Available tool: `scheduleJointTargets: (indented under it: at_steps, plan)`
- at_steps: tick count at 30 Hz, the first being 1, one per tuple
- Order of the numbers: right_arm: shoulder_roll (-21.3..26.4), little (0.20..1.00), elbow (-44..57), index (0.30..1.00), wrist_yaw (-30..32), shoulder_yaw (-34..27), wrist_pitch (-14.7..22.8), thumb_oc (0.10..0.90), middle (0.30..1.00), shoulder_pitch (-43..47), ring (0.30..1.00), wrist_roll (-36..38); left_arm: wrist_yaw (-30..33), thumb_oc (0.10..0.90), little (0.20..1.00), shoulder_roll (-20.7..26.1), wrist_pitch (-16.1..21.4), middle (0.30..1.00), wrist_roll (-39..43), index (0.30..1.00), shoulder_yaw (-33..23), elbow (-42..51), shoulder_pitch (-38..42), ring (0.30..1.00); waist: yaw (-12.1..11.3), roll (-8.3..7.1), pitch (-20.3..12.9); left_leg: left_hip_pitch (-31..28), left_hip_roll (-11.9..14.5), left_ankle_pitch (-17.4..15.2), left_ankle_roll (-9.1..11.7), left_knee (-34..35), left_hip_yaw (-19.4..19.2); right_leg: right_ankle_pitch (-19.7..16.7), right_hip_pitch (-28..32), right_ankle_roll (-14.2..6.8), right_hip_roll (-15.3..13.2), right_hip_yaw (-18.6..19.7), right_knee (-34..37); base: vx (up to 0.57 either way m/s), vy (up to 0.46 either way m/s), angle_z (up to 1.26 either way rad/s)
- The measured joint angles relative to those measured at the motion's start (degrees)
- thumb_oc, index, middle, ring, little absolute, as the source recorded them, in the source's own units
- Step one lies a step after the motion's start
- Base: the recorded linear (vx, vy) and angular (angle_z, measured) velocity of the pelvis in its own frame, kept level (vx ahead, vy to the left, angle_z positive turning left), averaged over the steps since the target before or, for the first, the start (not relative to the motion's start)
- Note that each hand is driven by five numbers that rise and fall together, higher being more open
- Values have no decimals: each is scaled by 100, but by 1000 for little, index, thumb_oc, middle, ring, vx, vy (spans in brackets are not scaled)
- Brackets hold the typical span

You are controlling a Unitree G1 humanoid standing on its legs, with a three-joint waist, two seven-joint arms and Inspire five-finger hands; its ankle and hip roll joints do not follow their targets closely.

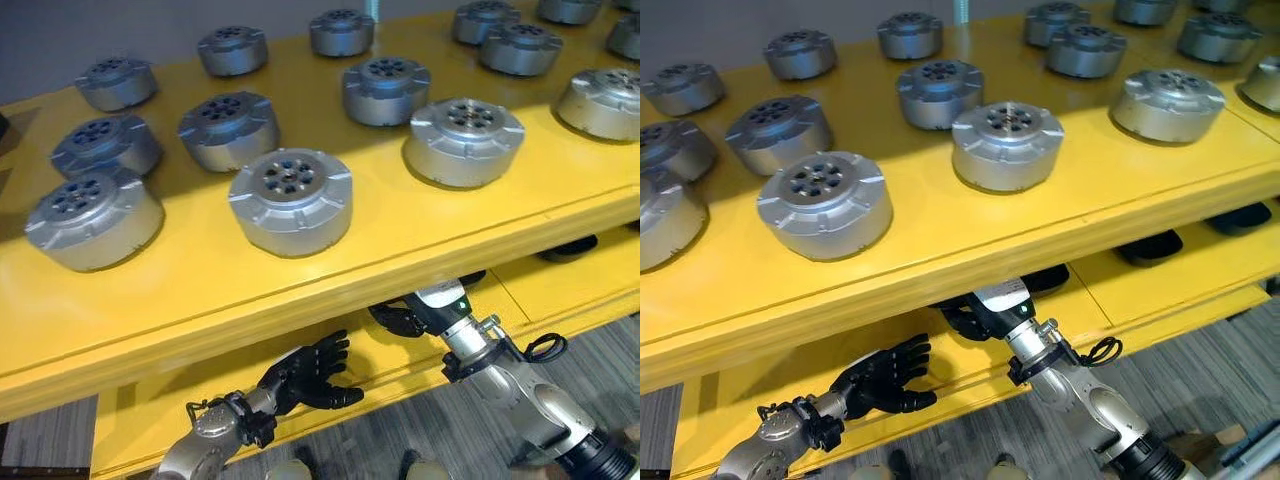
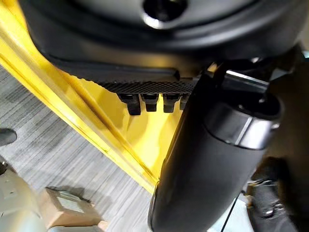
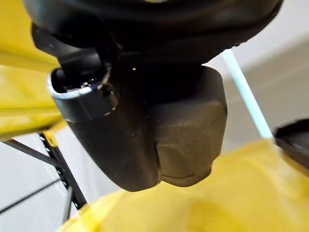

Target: Move parts from the plastic box to the shelf.

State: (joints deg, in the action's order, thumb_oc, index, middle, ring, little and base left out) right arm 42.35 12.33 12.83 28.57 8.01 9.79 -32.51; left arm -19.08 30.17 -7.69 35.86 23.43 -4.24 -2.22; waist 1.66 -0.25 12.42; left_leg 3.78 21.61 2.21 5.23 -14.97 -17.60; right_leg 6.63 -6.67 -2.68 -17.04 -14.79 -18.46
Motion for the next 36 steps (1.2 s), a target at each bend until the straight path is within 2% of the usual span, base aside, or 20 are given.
scheduleJointTargets:
  at_steps: [1,2,3,4,5,6,8,10,13,18,22,24,25,26,28,32,36]
  plan:
    - [116,300,6,300,-39,-14,4,400,300,58,300,101,4,900,1000,-34,108,1000,16,1000,157,-9,88,1000,154,10,3,-14,90,123,36,44,-148,90,-156,-53,-243,58,-254,-124,581,20]
    - [289,300,5,300,-63,-48,2,400,300,121,300,233,-5,900,1000,-174,187,1000,136,1000,313,-17,141,1000,240,125,4,-82,103,178,37,185,-210,103,-280,-171,-482,150,-420,-147,501,27]
    - [468,300,4,300,-97,-66,-12,400,300,191,300,349,-9,900,1000,-374,195,1000,222,1000,443,-12,212,1000,339,329,18,-211,32,351,29,441,-323,78,-335,-409,-616,182,-500,-126,375,13]
    - [723,300,-5,300,-129,-66,-35,400,300,276,300,445,6,900,1000,-618,190,1000,221,1000,550,59,226,1000,383,700,-9,-397,-125,546,-280,637,-384,-14,-401,-756,-718,229,-655,-114,257,15]
    - [657,300,-68,300,-135,-52,-73,400,300,281,300,451,-1,900,1000,-699,186,1000,223,1000,576,54,230,1000,413,712,-6,-483,-261,206,-161,748,-504,-33,-446,-840,-845,317,-671,-17,260,17]
    - [368,300,-189,300,-63,12,-134,400,300,285,300,449,17,900,1000,-676,170,1000,225,1000,578,33,330,1000,389,576,67,-487,-560,143,-185,857,-543,-161,-493,-815,-1113,331,-621,23,182,17]
    - [137,300,-186,300,-131,74,-124,400,300,361,300,448,10,900,1000,-579,72,1000,245,1000,541,19,312,1000,224,534,89,-489,-672,106,-218,865,-531,-387,-366,-865,-1180,287,-368,51,194,13]
    - [21,300,-187,300,-342,202,-123,400,300,395,300,440,-16,900,1000,-440,-12,1000,246,1000,541,20,238,1000,87,549,86,-577,-651,105,-216,883,-406,-471,24,-980,-1164,11,-111,36,114,30]
    - [7,300,-185,300,-489,247,-105,400,300,416,300,405,-36,900,1000,-413,-31,1000,340,1000,496,27,59,1000,-19,573,83,-685,-640,84,-141,956,-365,-555,242,-1118,-1112,-39,96,1,29,9]
    - [89,300,-178,300,-490,245,-179,400,300,382,300,330,-42,900,1000,-418,-149,1000,437,1000,429,121,-30,1000,-47,550,97,-561,-570,100,-102,854,-148,-616,408,-1120,-1054,-251,177,-54,-114,16]
    - [151,300,-174,300,-492,187,-377,400,300,380,300,329,-174,900,1000,-413,-347,1000,430,1000,258,268,-163,1000,-223,495,130,-281,-446,83,-96,594,122,-566,420,-1043,-978,-426,93,-83,-166,23]
    - [176,300,-169,300,-470,160,-499,400,300,421,300,330,-256,900,1000,-407,-426,1000,418,1000,157,277,-142,1000,-343,428,176,-77,-345,65,122,332,275,-478,383,-1059,-968,-511,-99,-120,-175,23]
    - [176,300,-168,300,-465,151,-527,400,300,447,300,332,-285,900,1000,-403,-453,1000,418,1000,122,278,-140,1000,-370,405,204,-36,-319,47,152,268,304,-449,376,-1049,-968,-518,-170,-129,-150,22]
    - [177,300,-148,300,-470,151,-608,400,300,529,300,336,-303,900,1000,-358,-482,1000,417,1000,63,321,-122,1000,-379,354,255,112,-258,-27,267,44,421,-357,317,-1051,-970,-538,-342,-111,-118,20]
    - [176,300,-134,300,-460,151,-718,400,300,692,300,336,-344,900,1000,-266,-509,1000,405,1000,-59,405,-58,1000,-455,262,385,333,-147,-203,371,-291,563,-162,156,-1071,-978,-524,-658,-91,-110,12]
    - [140,300,-127,300,-354,138,-920,400,300,862,300,351,-378,900,1000,-161,-583,1000,372,1000,-185,474,117,1000,-560,177,518,659,-15,-323,457,-713,735,55,-139,-1004,-983,-434,-1175,-88,-57,6]
    - [77,300,-120,300,-363,17,-948,400,300,880,300,404,-370,900,1000,-166,-573,1000,324,1000,-288,567,179,1000,-602,170,621,854,69,-464,464,-1076,832,221,-338,-964,-988,-317,-1552,-67,-24,-3]
